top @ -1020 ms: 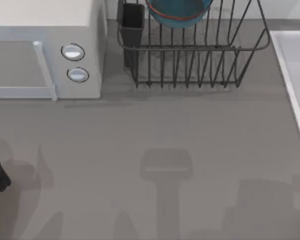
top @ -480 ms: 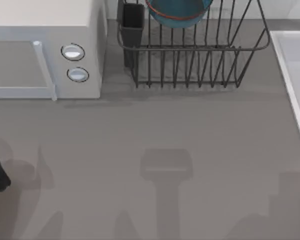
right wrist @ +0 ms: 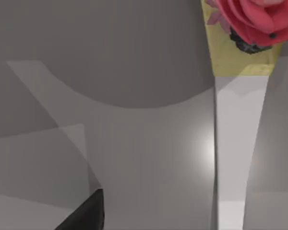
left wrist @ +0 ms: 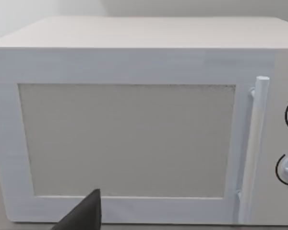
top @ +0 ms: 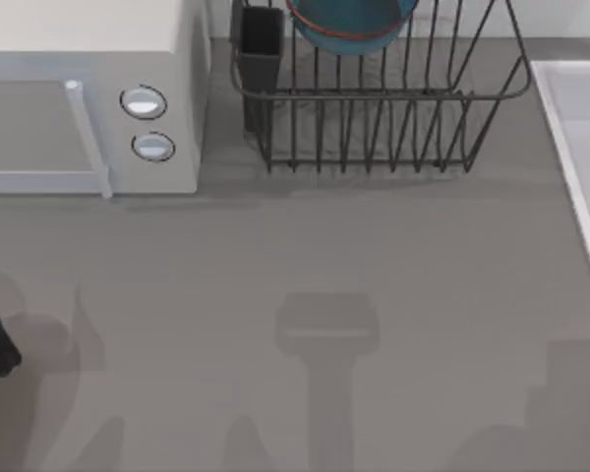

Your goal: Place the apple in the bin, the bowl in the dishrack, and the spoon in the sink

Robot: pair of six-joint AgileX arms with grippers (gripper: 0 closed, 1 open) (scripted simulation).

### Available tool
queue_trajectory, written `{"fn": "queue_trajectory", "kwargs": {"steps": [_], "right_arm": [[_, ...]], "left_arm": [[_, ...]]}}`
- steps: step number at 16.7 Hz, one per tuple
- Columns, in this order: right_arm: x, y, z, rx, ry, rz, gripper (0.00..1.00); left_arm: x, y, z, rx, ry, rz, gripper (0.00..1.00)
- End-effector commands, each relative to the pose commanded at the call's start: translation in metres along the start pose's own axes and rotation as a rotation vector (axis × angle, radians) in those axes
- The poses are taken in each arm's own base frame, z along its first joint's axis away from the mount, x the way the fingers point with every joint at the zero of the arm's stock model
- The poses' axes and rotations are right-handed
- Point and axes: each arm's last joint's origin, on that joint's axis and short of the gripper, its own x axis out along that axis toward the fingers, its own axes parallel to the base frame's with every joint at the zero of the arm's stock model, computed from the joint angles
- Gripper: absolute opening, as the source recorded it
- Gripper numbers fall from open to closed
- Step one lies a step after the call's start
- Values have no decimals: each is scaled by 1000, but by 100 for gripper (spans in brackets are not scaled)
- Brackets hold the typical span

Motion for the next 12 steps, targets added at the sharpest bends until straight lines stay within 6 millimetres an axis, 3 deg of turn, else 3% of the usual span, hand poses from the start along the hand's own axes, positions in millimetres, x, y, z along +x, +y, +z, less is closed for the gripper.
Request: {"fn": "queue_trajectory", "kwargs": {"steps": [12], "right_arm": [[0,0,0,0,0,0,2]], "left_arm": [[0,0,0,0,0,0,100]]}}
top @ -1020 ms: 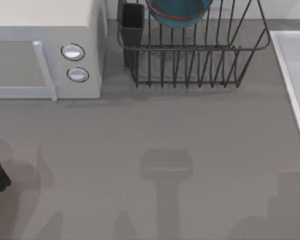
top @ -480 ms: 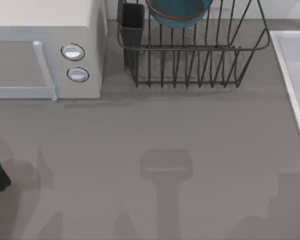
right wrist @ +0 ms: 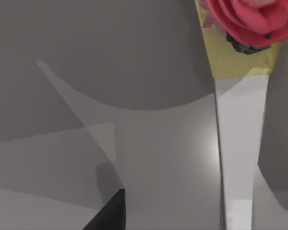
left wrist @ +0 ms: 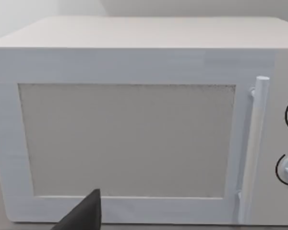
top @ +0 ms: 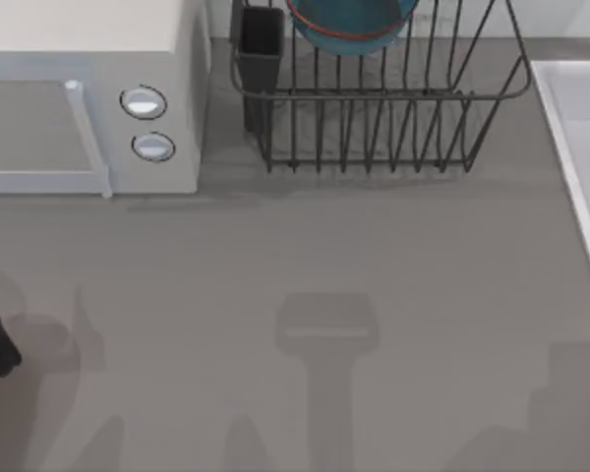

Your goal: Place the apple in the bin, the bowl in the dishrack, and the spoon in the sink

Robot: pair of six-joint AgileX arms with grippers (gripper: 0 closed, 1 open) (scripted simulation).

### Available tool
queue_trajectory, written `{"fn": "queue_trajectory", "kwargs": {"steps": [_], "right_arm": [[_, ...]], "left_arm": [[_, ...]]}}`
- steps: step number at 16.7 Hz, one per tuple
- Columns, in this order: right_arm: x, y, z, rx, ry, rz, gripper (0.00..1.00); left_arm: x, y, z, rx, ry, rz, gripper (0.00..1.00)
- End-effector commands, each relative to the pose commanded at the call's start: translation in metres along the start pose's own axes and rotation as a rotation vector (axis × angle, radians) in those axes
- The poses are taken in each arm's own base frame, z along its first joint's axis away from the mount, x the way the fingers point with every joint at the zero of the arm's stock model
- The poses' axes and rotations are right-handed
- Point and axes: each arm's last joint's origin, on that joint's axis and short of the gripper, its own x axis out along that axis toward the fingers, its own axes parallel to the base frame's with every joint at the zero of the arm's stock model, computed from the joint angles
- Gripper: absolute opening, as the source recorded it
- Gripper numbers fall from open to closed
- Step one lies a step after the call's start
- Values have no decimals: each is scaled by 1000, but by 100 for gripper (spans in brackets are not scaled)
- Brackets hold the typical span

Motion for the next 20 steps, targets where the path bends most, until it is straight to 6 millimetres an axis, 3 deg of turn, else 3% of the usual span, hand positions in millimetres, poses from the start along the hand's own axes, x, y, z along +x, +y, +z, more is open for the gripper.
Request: {"fn": "queue_trajectory", "kwargs": {"steps": [8,9,13,20], "right_arm": [[0,0,0,0,0,0,0],[-22,1,1,35,18,-3,0],[-37,-3,0,33,17,-3,0],[-104,-2,1,32,16,8,0]], "left_arm": [[0,0,0,0,0,0,100],[0,0,0,0,0,0,100],[0,0,0,0,0,0,100],[0,0,0,0,0,0,100]]}}
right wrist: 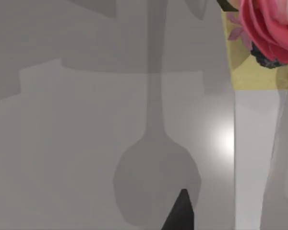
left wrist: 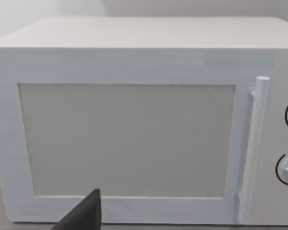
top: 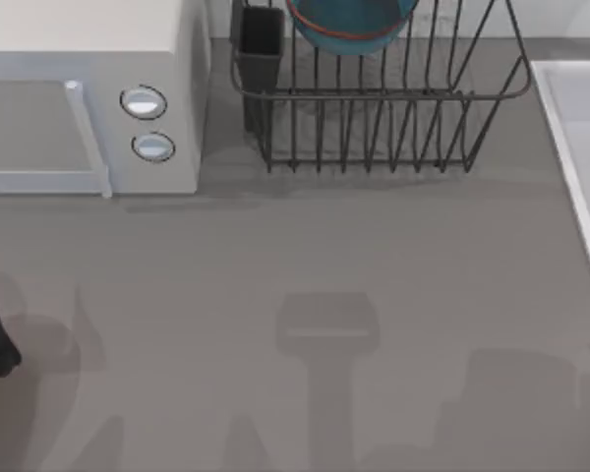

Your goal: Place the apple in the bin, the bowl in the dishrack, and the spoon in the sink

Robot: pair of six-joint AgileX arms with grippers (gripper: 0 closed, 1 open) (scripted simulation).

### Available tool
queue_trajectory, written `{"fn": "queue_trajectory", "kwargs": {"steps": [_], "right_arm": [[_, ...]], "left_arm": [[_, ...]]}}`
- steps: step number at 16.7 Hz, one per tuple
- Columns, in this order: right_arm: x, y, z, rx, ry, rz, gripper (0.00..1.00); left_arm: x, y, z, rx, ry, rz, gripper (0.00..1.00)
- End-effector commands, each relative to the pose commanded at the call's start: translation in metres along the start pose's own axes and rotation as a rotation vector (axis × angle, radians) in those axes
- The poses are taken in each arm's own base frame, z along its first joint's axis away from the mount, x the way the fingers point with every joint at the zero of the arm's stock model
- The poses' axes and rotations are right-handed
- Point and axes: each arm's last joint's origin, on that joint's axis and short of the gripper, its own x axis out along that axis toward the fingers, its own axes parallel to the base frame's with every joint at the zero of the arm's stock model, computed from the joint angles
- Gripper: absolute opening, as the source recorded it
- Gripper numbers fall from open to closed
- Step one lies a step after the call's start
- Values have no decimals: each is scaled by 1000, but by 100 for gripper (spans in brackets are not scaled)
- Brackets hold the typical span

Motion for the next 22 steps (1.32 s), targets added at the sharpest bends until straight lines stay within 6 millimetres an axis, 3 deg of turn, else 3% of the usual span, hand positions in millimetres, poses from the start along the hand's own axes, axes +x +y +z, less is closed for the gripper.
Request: {"fn": "queue_trajectory", "kwargs": {"steps": [3,8,11,15,22], "right_arm": [[-17,3,0,3,2,-11,0],[-16,3,0,3,1,-6,0],[-20,-11,1,-3,0,14,0],[-29,-59,3,-22,-3,58,0],[-43,-184,20,-38,1,41,0]], "left_arm": [[0,0,0,0,0,0,100],[0,0,0,0,0,0,100],[0,0,0,0,0,0,100],[0,0,0,0,0,0,100],[0,0,0,0,0,0,100]]}}
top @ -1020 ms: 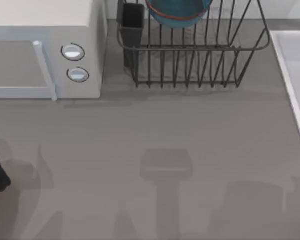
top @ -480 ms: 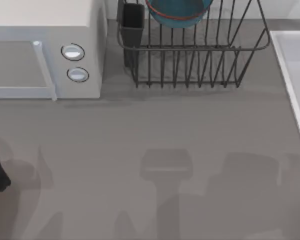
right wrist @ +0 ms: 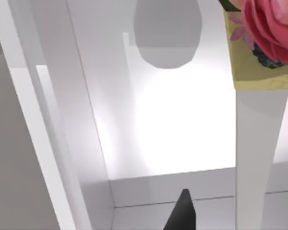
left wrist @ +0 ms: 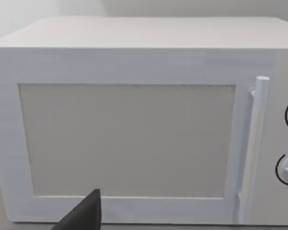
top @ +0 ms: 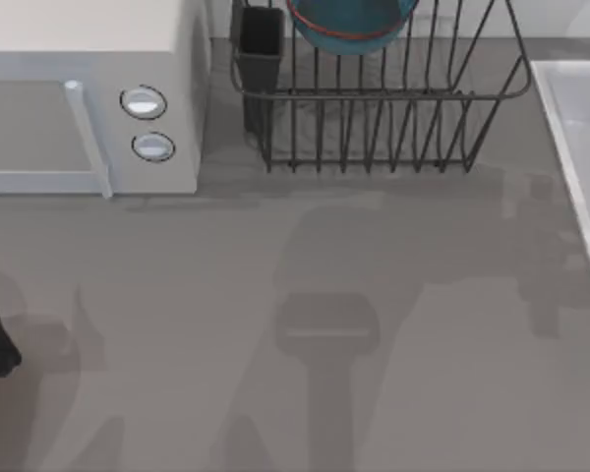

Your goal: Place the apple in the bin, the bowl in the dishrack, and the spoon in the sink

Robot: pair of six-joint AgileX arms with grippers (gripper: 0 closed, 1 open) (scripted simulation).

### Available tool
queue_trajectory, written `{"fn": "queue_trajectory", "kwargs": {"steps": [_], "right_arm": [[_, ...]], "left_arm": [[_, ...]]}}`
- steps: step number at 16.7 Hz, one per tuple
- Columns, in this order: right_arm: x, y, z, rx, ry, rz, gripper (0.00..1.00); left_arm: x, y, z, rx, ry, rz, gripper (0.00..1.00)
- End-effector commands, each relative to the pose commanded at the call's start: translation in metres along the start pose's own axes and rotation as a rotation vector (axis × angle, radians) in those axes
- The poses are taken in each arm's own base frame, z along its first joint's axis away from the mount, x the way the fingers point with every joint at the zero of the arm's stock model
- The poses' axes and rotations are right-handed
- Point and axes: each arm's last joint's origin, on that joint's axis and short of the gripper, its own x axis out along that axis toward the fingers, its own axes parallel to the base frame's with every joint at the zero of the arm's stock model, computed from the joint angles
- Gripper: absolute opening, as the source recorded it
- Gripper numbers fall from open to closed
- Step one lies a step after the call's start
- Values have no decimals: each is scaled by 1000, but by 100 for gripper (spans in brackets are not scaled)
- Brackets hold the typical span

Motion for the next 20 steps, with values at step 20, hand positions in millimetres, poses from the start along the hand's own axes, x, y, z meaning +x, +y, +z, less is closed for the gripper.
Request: {"fn": "queue_trajectory", "kwargs": {"steps": [20], "right_arm": [[42,-84,29,48,0,-67,0]], "left_arm": [[0,0,0,0,0,0,100]]}}
